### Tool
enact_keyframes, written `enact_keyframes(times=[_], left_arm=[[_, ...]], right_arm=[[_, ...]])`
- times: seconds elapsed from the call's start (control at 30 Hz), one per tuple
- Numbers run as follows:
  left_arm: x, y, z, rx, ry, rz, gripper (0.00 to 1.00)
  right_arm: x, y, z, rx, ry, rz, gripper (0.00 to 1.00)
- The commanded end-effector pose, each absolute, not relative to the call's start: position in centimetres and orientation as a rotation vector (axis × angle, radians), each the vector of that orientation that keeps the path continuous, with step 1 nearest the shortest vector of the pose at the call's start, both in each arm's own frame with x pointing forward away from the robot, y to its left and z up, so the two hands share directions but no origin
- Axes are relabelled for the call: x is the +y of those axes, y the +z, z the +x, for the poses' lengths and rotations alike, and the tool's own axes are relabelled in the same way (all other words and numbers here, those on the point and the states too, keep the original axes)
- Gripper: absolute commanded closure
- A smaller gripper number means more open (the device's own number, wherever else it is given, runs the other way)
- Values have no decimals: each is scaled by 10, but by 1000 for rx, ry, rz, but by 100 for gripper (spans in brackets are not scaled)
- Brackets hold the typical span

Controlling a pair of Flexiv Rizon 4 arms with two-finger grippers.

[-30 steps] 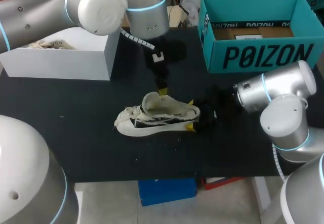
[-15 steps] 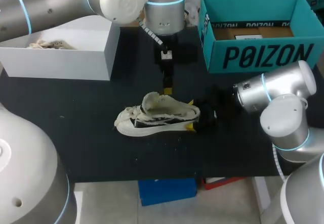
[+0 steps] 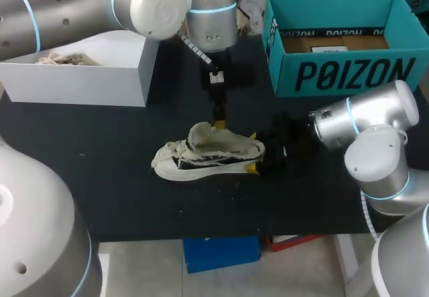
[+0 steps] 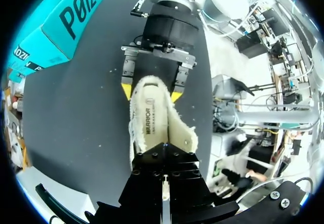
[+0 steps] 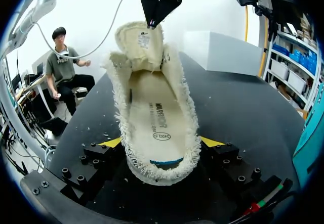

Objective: Take the shoe out of the shoebox, open the shoe tongue, remove and reinsert the insole, then place the shoe into the shoebox

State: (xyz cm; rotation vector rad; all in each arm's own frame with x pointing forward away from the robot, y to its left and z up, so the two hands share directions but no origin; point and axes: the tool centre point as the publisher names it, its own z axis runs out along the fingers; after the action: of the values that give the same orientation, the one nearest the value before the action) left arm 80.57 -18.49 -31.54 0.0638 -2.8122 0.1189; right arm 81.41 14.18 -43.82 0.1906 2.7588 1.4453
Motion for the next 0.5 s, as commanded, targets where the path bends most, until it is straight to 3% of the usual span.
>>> enact_keyframes(times=[0.03, 0.5], left_arm=[[-186, -331, 805, -2799, 140, 68, 100], [-195, -355, 788, -2768, 86, 82, 100]], right_arm=[[142, -442, 816, 2759, 1442, 194, 100], [142, -442, 816, 2759, 1442, 194, 100]])
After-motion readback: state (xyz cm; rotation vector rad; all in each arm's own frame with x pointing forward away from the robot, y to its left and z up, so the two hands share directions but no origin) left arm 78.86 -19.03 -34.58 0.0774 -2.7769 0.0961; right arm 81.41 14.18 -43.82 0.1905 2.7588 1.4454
